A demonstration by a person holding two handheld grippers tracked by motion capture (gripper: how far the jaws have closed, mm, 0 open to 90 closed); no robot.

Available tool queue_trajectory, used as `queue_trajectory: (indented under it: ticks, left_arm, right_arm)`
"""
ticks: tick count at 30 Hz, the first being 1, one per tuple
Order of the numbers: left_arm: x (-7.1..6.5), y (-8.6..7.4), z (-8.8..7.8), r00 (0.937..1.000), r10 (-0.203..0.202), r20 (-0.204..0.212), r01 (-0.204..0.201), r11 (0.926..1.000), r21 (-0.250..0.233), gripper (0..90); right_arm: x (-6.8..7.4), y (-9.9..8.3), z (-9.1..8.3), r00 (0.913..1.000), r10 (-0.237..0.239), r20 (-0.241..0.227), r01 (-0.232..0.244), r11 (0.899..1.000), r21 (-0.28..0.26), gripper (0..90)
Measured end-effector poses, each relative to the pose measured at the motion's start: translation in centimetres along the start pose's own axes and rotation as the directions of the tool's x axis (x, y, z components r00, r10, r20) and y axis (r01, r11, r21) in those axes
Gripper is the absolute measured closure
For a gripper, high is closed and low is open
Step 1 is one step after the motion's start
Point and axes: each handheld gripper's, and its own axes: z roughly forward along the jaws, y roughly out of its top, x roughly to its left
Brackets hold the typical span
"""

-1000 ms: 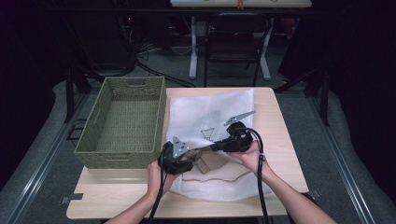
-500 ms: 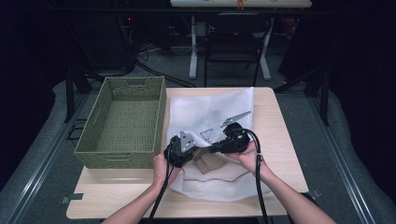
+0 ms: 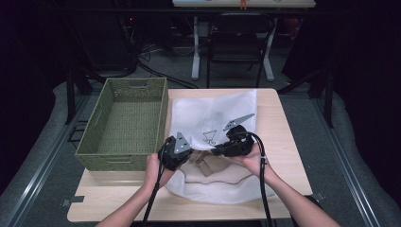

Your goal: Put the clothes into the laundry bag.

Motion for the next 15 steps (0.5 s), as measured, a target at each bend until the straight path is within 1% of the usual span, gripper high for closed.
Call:
queue_trajectory:
  ticks: [1,3,5,7,8,9,10,12,13,14,15]
  left_arm:
    - [0.05,-0.06,-0.3,0.9999,-0.006,0.012,0.006,1.0,0.006,88.5]
    - [0.03,-0.05,-0.58,0.9996,0.006,0.026,-0.007,0.9997,0.022,88.5]
    - [-0.01,-0.09,-0.82,0.9987,0.005,0.051,-0.007,0.9993,0.036,88.4]
    - [-0.07,-0.19,-1.07,0.9981,0.012,0.061,-0.015,0.9989,0.044,87.7]
    - [-0.1,-0.22,-1.1,0.9981,0.018,0.059,-0.021,0.9988,0.045,87.7]
    - [-0.17,-0.3,-1.13,0.9984,0.011,0.056,-0.013,0.9993,0.034,87.5]
    - [-0.16,-0.32,-1.13,0.9986,0.015,0.051,-0.017,0.9991,0.039,87.0]
    - [-0.1,-0.49,-1.26,0.9987,0.005,0.05,-0.007,0.9993,0.037,84.9]
    - [-0.13,-0.63,-1.2,0.999,0.0,0.044,-0.002,0.9994,0.035,81.3]
    - [-0.08,-0.72,-1.25,0.9993,-0.007,0.036,0.006,0.9995,0.031,64.7]
    - [-0.15,-0.82,-1.18,0.9996,-0.015,0.024,0.015,0.9996,0.023,64.7]
  right_arm:
    - [0.06,0.04,-0.01,1.0,-0.006,0.004,0.006,1.0,-0.001,81.1]
    - [0.25,0.08,0.02,0.9999,-0.011,0.005,0.011,1.0,0.005,82.2]
    - [0.41,0.01,0.13,0.9998,-0.022,-0.001,0.022,1.0,0.017,84.3]
    - [0.65,-0.11,0.21,0.9996,-0.028,-0.007,0.028,0.999,0.025,84.8]
    - [0.65,-0.11,0.21,0.9996,-0.028,-0.007,0.028,0.999,0.025,84.8]
    - [0.67,-0.12,0.21,0.9995,-0.03,-0.008,0.03,0.999,0.023,85.0]
    - [0.73,-0.11,0.22,0.9995,-0.03,-0.01,0.03,0.999,0.024,85.1]
    - [0.76,-0.09,0.21,0.9995,-0.03,-0.012,0.031,0.999,0.019,85.4]
    - [0.78,-0.08,0.16,0.9993,-0.035,-0.013,0.035,0.999,0.022,85.4]
    - [0.78,-0.12,0.04,0.9996,-0.026,-0.01,0.026,1.0,0.014,85.6]
    - [0.78,-0.12,0.04,0.9996,-0.026,-0.01,0.026,1.0,0.014,85.6]
